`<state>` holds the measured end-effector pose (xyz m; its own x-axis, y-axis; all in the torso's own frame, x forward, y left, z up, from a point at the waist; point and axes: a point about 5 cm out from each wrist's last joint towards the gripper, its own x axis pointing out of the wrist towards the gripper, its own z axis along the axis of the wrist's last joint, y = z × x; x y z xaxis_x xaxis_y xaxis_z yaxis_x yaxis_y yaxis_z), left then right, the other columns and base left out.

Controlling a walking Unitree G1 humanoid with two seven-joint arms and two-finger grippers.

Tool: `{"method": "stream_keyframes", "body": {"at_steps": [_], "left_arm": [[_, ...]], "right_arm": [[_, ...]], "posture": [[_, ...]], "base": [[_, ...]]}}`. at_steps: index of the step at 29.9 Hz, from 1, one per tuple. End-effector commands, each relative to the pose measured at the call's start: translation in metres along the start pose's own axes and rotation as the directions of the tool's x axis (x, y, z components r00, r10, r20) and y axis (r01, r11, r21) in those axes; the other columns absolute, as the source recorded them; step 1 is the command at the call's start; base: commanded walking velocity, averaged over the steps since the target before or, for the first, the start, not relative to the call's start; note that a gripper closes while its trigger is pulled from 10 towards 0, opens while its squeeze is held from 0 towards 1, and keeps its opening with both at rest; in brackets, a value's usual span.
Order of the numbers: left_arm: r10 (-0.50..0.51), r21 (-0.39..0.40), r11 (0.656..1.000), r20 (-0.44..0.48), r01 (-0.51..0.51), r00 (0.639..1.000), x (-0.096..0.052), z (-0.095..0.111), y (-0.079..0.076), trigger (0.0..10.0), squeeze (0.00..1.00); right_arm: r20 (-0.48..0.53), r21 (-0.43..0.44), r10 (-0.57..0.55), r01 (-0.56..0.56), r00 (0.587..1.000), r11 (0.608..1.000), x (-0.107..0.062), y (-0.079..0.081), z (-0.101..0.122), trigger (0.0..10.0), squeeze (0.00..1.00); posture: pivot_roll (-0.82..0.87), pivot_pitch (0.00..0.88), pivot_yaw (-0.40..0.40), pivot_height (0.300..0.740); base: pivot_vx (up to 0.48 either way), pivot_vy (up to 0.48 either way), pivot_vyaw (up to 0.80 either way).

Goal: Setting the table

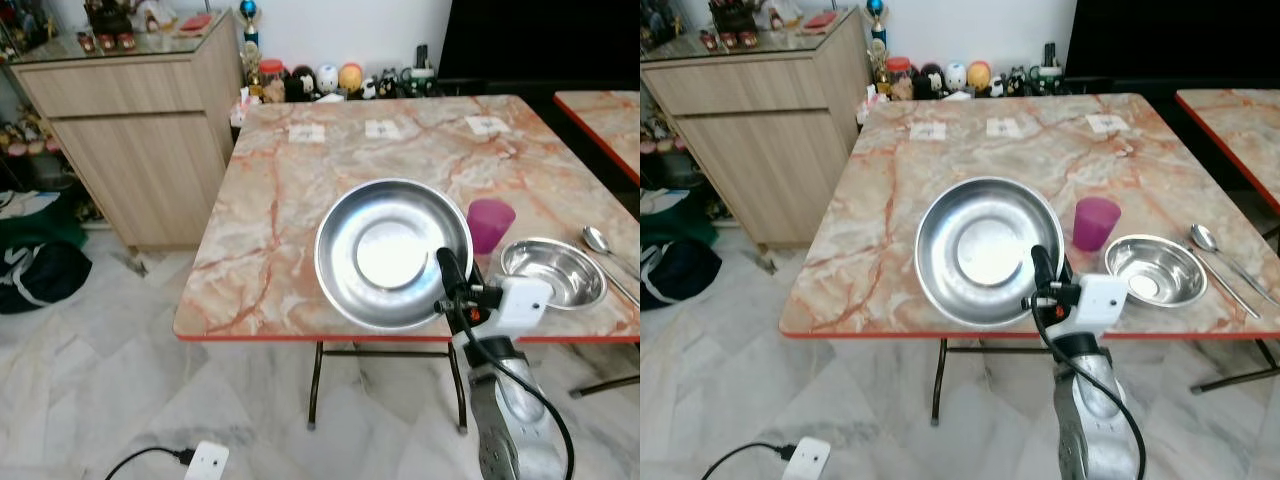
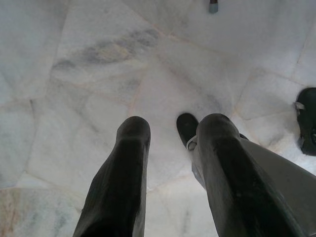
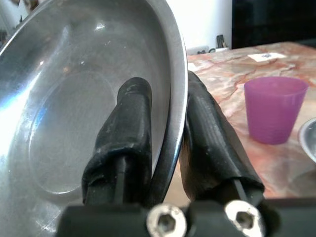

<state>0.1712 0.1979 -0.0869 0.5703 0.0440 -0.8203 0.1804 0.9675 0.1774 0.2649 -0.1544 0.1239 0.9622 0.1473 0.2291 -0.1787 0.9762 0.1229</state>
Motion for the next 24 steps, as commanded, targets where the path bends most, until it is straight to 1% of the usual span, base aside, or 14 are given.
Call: {"method": "stream_keyframes", "body": {"at_steps": [1,4,8,9,10,14,16,17,24], "left_arm": [[0.006,0.019,1.0,-0.017,-0.006,1.0,-0.001,-0.004,0.004,10.0,0.0],[0.01,0.028,1.0,-0.014,-0.01,1.0,-0.001,-0.004,0.004,10.0,0.0],[-0.008,0.031,0.999,-0.016,0.008,1.0,-0.001,-0.004,0.0,10.0,0.0],[-0.008,0.028,1.0,-0.015,0.009,1.0,-0.001,-0.004,-0.001,10.0,0.0],[-0.009,0.028,1.0,-0.014,0.009,1.0,-0.001,-0.003,-0.001,10.0,0.0],[-0.009,0.028,1.0,-0.013,0.009,1.0,0.0,-0.003,-0.001,10.0,0.0],[-0.005,0.024,1.0,-0.012,0.006,1.0,0.0,-0.002,0.0,10.0,0.0],[-0.004,0.024,1.0,-0.012,0.005,1.0,0.0,-0.002,0.0,10.0,0.0],[-0.004,0.016,1.0,-0.007,0.004,1.0,0.0,0.0,-0.001,10.0,0.0]], "right_arm": [[0.059,-0.036,0.024,-0.022,0.998,0.999,0.002,0.005,0.013,10.0,0.0],[0.069,-0.041,0.016,-0.013,0.998,0.999,0.005,0.004,0.017,10.0,0.0],[0.097,-0.057,0.001,0.005,0.995,0.998,0.014,0.004,0.022,10.0,0.0],[0.126,-0.037,-0.025,0.029,0.992,0.999,0.021,0.005,0.026,10.0,0.0],[0.142,-0.024,-0.031,0.035,0.989,0.999,0.024,0.006,0.03,10.0,0.0],[0.155,-0.017,-0.007,0.01,0.988,1.0,0.027,0.013,0.033,10.0,0.0],[0.152,-0.038,0.028,-0.023,0.988,0.999,0.026,0.018,0.034,10.0,0.0],[0.15,-0.041,0.029,-0.023,0.988,0.999,0.026,0.018,0.033,10.0,0.0],[0.144,-0.013,-0.026,0.028,0.989,1.0,0.025,0.016,0.031,10.0,0.0]], "posture": [[-0.09,0.0,0.046,0.74],[-0.1,0.0,0.047,0.74],[-0.1,0.0,0.042,0.74],[-0.1,0.0,0.042,0.74],[-0.1,0.0,0.042,0.74],[-0.09,0.0,0.036,0.74],[-0.09,0.0,0.03,0.74],[-0.09,0.0,0.03,0.74],[-0.09,0.0,0.031,0.74]], "base": [[0.0,0.0,0.0],[0.0,0.0,0.0],[0.0,-0.456,0.0],[0.0,-0.48,0.0],[0.0,-0.48,0.0],[0.0,-0.48,0.0],[0.0,-0.48,0.0],[0.0,-0.48,0.0],[0.0,-0.48,0.0]]}}
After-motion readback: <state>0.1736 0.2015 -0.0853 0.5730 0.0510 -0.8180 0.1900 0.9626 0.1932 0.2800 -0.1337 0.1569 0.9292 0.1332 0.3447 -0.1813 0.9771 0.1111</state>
